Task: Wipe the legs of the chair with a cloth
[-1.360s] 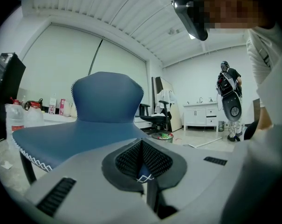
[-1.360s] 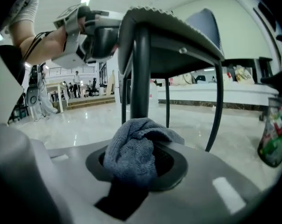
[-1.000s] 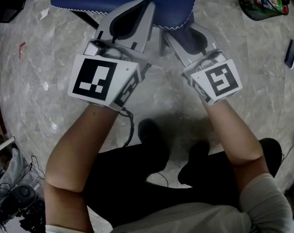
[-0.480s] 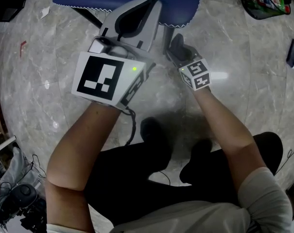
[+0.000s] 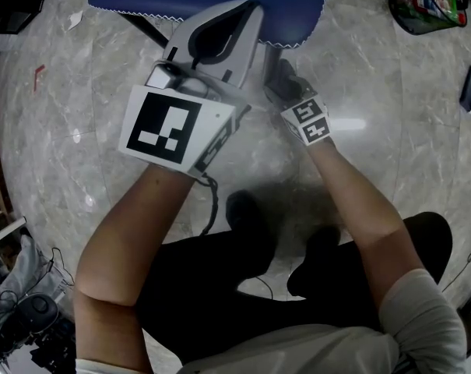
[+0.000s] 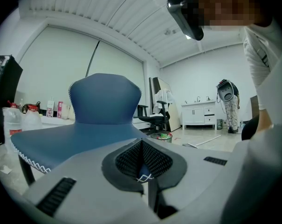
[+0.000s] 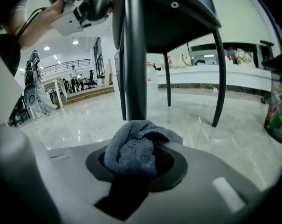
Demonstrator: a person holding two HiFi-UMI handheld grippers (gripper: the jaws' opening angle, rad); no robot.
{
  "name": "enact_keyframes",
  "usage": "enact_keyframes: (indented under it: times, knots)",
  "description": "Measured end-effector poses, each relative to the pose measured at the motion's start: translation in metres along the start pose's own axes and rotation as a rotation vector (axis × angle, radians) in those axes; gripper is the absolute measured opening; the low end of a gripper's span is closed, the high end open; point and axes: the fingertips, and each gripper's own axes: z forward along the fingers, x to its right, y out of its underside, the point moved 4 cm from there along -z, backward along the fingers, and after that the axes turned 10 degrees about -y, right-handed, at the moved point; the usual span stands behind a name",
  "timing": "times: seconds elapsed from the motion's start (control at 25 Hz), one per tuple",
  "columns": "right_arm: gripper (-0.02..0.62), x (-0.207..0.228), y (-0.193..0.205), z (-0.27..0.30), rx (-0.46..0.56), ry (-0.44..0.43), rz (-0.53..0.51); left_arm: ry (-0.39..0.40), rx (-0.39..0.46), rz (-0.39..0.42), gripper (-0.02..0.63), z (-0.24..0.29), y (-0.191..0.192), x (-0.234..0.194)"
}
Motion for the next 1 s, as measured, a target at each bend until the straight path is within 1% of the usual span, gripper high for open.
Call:
enact_keyframes:
  times: [0.12,0.28,0.44,0.52,0.56,0.64,0.76,0.88,0.96,1.0]
  knots:
    - [0.126,-0.008,-0.04,-0.018,0.046,0.019,-0.09,-0.014,-0.003,-0.01,0.006,-0.001,-0.001,-0.004]
    - [0.126,-0.016,-0.101,-0.061,0.175,0.026,-0.169,-0.032,0.002,-0.013,0.006,0.002,-0.003,-0.003]
    - [0.124,-0.026,-0.174,-0.108,0.356,0.042,-0.181,-0.055,0.012,-0.013,0.006,0.002,-0.005,-0.004]
    - [0.124,-0.027,-0.199,-0.122,0.4,0.051,-0.179,-0.059,0.01,-0.012,0.006,0.003,-0.004,-0.004]
    - [0.126,-0.027,-0.204,-0.125,0.41,0.05,-0.179,-0.061,0.008,-0.013,0.006,0.003,-0.004,-0.004]
    - [0.126,-0.026,-0.201,-0.124,0.444,0.043,-0.18,-0.063,0.006,-0.013,0.006,0.003,-0.004,-0.003]
    - [0.127,-0.022,-0.178,-0.115,0.469,0.051,-0.176,-0.057,0.004,-0.018,0.006,0.005,-0.003,0.0]
    - [0.127,-0.017,-0.139,-0.09,0.42,0.03,-0.122,-0.05,0.003,-0.026,0.006,0.004,-0.003,-0.001]
    - [0.129,-0.013,-0.11,-0.069,0.352,0.021,-0.092,-0.043,0.005,-0.026,0.005,0.003,-0.004,-0.003]
    - [0.127,-0.011,-0.092,-0.057,0.303,0.02,-0.073,-0.038,0.004,-0.027,0.005,0.003,-0.005,-0.004]
